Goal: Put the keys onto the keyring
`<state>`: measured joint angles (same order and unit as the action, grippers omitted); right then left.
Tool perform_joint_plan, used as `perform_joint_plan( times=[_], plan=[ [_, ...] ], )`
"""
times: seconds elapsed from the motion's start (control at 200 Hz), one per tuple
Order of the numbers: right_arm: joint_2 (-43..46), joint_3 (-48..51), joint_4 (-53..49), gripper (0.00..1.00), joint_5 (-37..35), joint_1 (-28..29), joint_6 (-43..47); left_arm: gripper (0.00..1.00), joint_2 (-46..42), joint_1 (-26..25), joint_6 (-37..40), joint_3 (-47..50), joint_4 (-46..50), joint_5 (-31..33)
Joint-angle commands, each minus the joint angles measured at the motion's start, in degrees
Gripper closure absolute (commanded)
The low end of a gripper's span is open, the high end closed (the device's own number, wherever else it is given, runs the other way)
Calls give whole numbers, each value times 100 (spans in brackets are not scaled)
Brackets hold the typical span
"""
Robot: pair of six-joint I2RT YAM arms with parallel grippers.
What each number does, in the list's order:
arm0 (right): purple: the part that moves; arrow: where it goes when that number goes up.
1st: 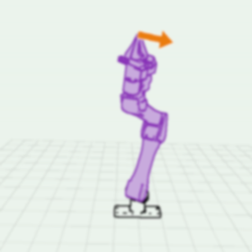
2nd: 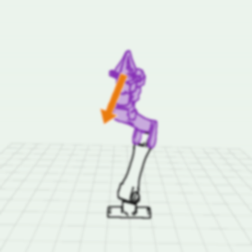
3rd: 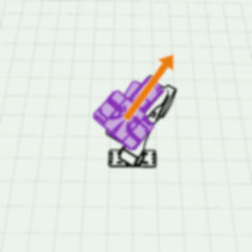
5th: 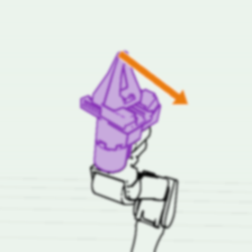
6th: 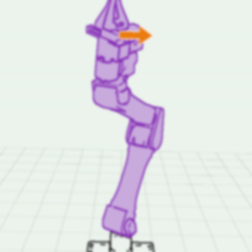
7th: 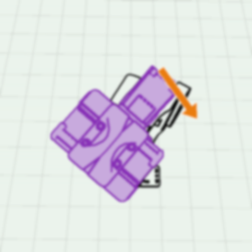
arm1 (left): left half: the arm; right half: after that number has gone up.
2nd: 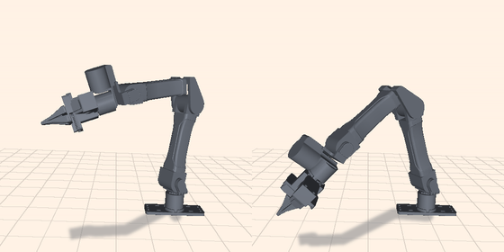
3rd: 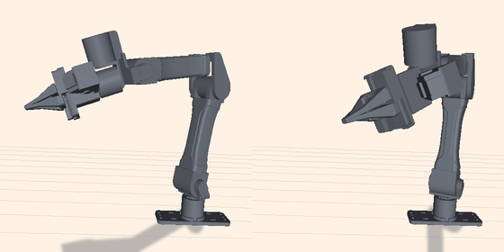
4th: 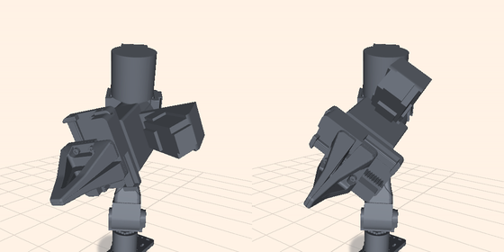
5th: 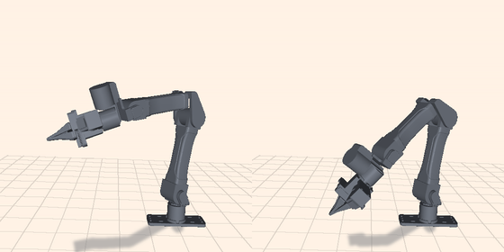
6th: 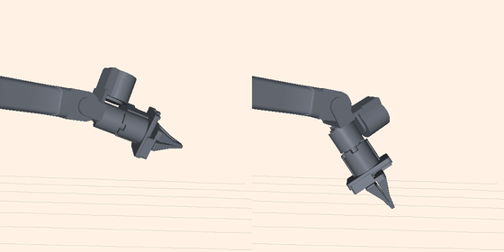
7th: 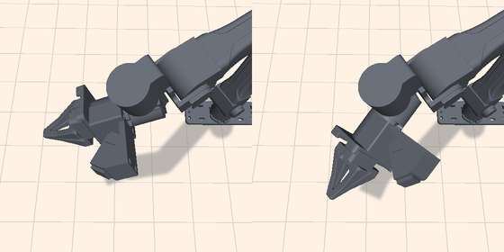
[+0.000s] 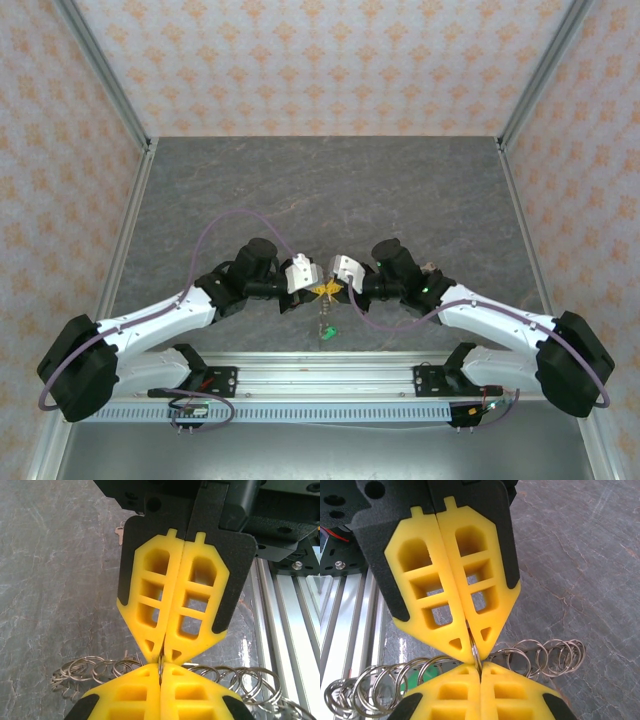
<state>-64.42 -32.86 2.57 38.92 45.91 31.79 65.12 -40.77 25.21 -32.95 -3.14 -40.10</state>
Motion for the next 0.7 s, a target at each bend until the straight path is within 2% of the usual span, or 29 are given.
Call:
perform_joint_plan(
  times=[0.0,0.165,0.3,0.696],
  plan=[
    [166,-90,710,100,75,3,-14,100,-27,-9,6,-26,97,60],
    [225,110,718,92,-30,6,-97,100,-342,-2,-384,384,-788,117],
    [178,357,979,87,-26,-2,-280,100,-421,-1,-547,465,-1036,-8],
    [58,684,1421,86,-11,-3,-486,100,-438,0,-773,509,-1426,-192]
  ],
)
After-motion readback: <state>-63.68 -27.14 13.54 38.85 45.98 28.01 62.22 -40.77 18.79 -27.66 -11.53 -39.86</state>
